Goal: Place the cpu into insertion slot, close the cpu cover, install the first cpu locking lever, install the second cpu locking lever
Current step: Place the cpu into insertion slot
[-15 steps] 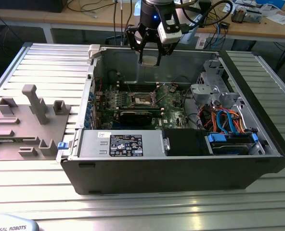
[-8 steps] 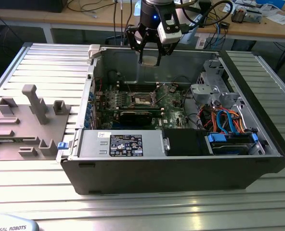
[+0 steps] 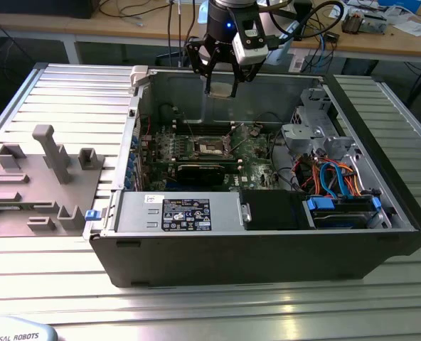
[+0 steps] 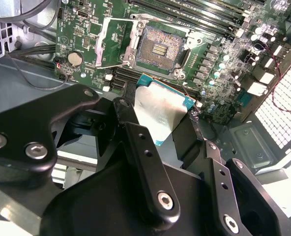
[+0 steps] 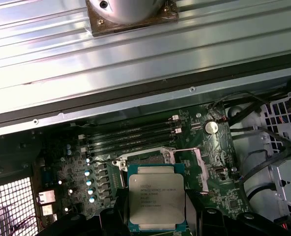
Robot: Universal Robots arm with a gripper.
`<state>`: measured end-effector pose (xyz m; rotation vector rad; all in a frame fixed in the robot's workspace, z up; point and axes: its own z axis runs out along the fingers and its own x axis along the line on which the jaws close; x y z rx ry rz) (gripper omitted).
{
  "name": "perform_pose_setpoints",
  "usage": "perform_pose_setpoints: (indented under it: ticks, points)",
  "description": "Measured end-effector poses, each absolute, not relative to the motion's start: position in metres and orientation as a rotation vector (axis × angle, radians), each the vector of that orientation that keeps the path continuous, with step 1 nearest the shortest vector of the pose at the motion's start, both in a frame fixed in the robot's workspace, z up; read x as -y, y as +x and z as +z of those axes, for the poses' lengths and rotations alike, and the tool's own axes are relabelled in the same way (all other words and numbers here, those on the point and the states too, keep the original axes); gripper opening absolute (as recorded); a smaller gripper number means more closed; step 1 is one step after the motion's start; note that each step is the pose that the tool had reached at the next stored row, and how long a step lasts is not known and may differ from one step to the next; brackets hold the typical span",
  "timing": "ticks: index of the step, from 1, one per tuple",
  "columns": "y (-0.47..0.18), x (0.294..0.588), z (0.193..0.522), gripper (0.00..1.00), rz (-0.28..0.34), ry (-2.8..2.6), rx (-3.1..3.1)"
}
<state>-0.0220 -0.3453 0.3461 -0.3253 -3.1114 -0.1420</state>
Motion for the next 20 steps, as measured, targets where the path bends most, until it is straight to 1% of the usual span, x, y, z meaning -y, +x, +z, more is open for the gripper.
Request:
perform_pose_setpoints:
  ticks: [20]
  points:
    - [-0.0220, 0.3453, 0.3461, 0.54, -0.142, -0.355, 3.109]
